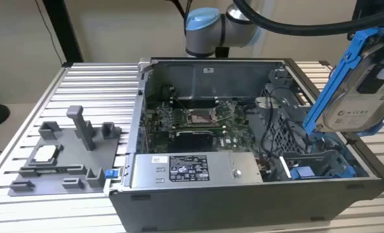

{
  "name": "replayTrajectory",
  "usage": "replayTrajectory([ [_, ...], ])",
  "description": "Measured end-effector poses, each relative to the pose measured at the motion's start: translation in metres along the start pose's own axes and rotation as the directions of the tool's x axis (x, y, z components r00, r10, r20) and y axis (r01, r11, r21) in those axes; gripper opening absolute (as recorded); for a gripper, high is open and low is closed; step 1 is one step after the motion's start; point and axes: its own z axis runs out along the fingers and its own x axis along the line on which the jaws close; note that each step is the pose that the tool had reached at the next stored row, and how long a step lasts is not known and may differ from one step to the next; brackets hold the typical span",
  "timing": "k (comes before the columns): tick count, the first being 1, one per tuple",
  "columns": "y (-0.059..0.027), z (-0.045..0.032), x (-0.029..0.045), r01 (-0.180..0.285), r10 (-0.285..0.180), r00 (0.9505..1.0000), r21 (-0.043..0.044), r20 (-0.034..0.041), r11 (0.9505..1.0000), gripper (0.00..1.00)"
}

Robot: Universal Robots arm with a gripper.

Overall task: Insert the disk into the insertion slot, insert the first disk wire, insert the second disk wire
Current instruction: 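Insert the disk into the insertion slot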

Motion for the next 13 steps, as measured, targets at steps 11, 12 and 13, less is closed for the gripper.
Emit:
replayTrajectory([
  [11, 0.0, 0.0007, 0.0014, 0.0, 0.0, 1.0, 0.0, 0.0018, 1.0, 0.0],
  [12, -0.0001, 0.0012, 0.0018, 0.0, 0.0, 1.0, 0.0, 0.002, 1.0, 0.0],
  [13, -0.0001, 0.0018, 0.002, 0.0, 0.0, 1.0, 0.0, 0.002, 1.0, 0.0],
])
